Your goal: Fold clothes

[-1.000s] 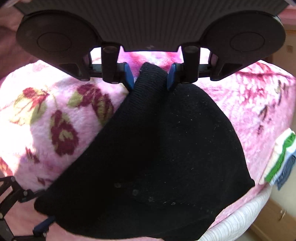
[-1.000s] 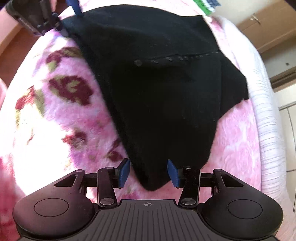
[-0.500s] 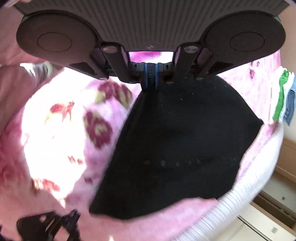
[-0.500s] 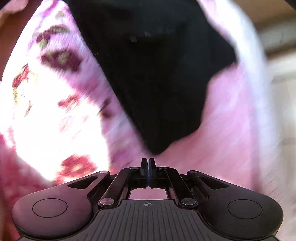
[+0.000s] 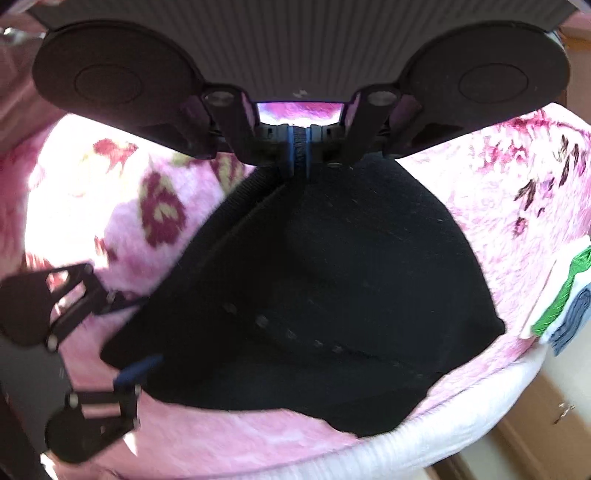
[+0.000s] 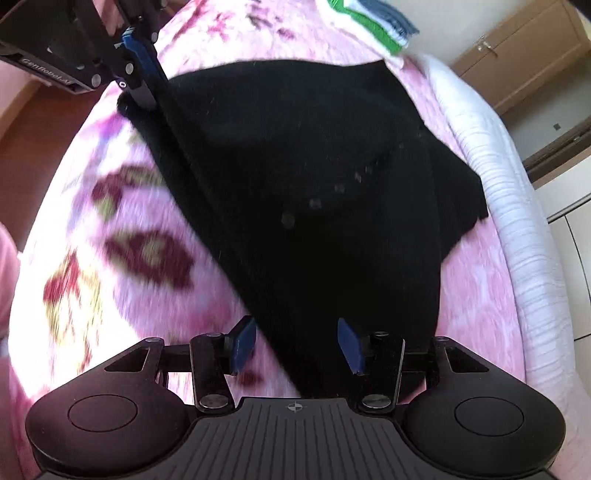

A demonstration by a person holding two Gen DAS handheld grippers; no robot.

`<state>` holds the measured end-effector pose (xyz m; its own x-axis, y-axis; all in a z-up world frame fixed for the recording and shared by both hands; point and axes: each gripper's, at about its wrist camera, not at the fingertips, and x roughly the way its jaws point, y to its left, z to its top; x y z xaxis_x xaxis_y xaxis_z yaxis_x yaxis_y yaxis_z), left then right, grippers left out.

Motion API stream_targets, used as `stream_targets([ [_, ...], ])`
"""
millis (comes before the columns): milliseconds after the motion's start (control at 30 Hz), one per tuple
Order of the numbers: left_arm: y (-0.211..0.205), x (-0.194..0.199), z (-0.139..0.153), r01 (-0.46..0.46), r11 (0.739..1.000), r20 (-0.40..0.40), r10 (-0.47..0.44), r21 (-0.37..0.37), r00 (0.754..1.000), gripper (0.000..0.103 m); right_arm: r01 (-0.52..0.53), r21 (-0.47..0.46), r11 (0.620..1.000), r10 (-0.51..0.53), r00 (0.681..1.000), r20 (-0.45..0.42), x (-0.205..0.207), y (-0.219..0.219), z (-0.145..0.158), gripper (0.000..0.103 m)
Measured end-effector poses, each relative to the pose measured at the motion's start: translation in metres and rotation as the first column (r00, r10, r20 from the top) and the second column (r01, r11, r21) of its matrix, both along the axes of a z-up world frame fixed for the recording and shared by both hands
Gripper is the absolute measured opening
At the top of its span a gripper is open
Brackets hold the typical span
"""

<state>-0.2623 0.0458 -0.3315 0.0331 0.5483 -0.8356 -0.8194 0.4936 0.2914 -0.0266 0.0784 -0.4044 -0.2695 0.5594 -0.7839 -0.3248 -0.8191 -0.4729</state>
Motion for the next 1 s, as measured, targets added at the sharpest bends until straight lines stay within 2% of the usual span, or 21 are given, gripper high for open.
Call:
stream_targets([
  [100,0.007,0.000,-0.002,-0.039,0.999,-0.006,0.039,0.000,0.999,0.010,0.067,0.026,0.997,-0.067,0.997,-0.028,-0.002,0.016,-0.004,0.052],
  [200,0.012,0.001,-0.013,-0.085,0.996,-0.020,0.085,-0.037,0.996,0.017,0.107,0.147,0.983,-0.120,0.989,0.087,0.002,0.027,-0.023,0.052],
  [267,0.014,0.002,-0.024,-0.111,0.990,-0.023,0.110,-0.085,0.994,0.018,0.128,0.139,0.982,-0.146,0.981,0.130,0.010,0.034,-0.033,0.051],
  [300,0.013,0.003,-0.026,-0.110,0.990,-0.026,0.108,-0.089,0.994,0.018,0.137,0.133,0.982,-0.156,0.977,0.146,0.014,0.037,-0.037,0.045],
  [333,0.013,0.004,-0.029,-0.109,0.990,-0.029,0.107,-0.093,0.994,0.014,0.138,0.125,0.983,-0.156,0.977,0.146,0.018,0.040,-0.038,0.015],
  [367,0.012,0.005,-0.029,-0.099,0.991,-0.040,0.096,-0.087,0.995,0.005,0.133,0.123,0.983,-0.152,0.976,0.154,0.021,0.042,-0.037,0.003],
  [433,0.001,0.014,-0.014,-0.004,1.000,-0.098,0.006,0.019,0.995,0.004,0.096,0.175,0.980,-0.123,0.980,0.156,0.026,0.042,-0.029,0.003],
  [500,-0.013,0.023,0.004,0.115,0.982,-0.168,-0.090,0.147,0.982,0.003,0.059,0.297,0.953,-0.108,0.982,0.153,0.031,0.034,-0.014,0.002],
  [533,-0.020,0.028,0.009,0.173,0.969,-0.197,-0.137,0.177,0.971,0.003,0.058,0.329,0.943,-0.112,0.983,0.147,0.034,0.034,-0.008,0.002],
  [600,-0.030,0.035,-0.006,0.272,0.958,-0.217,-0.247,0.092,0.944,0.003,0.126,0.221,0.967,-0.157,0.980,0.126,0.042,0.045,-0.006,0.002],
  [633,-0.034,0.040,-0.021,0.313,0.949,-0.254,-0.295,0.031,0.921,0.004,0.159,0.166,0.973,-0.180,0.977,0.118,0.047,0.050,-0.005,0.002],
  [667,-0.038,0.044,-0.033,0.338,0.941,-0.293,-0.327,-0.015,0.898,0.004,0.192,0.109,0.975,-0.203,0.973,0.110,0.051,0.055,-0.005,0.003],
  [700,-0.038,0.046,-0.038,0.332,0.943,-0.306,-0.325,-0.030,0.895,0.004,0.223,0.052,0.973,-0.227,0.968,0.105,0.055,0.060,-0.004,0.003],
  [733,-0.034,0.043,-0.034,0.288,0.957,-0.270,-0.284,-0.028,0.920,0.006,0.253,-0.005,0.968,-0.251,0.963,0.100,0.059,0.066,-0.003,0.005],
  [800,-0.019,0.026,-0.019,0.135,0.989,-0.120,-0.142,-0.064,0.983,0.012,0.309,-0.120,0.944,-0.299,0.950,0.096,0.067,0.076,-0.001,0.019],
  [833,-0.012,0.013,-0.011,0.055,0.992,-0.025,-0.058,-0.110,0.998,0.019,0.335,-0.177,0.926,-0.322,0.942,0.096,0.071,0.082,0.000,0.032],
  [867,-0.006,-0.002,-0.004,-0.021,0.986,0.073,0.034,-0.168,0.997,0.025,0.359,-0.233,0.904,-0.346,0.933,0.097,0.075,0.087,0.001,0.049],
  [900,-0.001,-0.017,0.000,-0.095,0.970,0.160,0.132,-0.223,0.978,0.027,0.381,-0.288,0.878,-0.369,0.924,0.100,0.079,0.092,0.002,0.055],
  [933,0.001,-0.031,-0.002,-0.169,0.950,0.232,0.232,-0.262,0.945,0.028,0.402,-0.343,0.849,-0.391,0.915,0.104,0.084,0.098,0.002,0.056],
  [967,0.004,-0.045,-0.004,-0.238,0.922,0.298,0.330,-0.306,0.896,0.030,0.421,-0.396,0.816,-0.413,0.904,0.109,0.088,0.103,0.003,0.056],
  [1000,0.006,-0.059,-0.007,-0.300,0.886,0.356,0.425,-0.354,0.832,0.032,0.441,-0.451,0.776,-0.445,0.889,0.103,0.094,0.109,0.005,0.057],
])
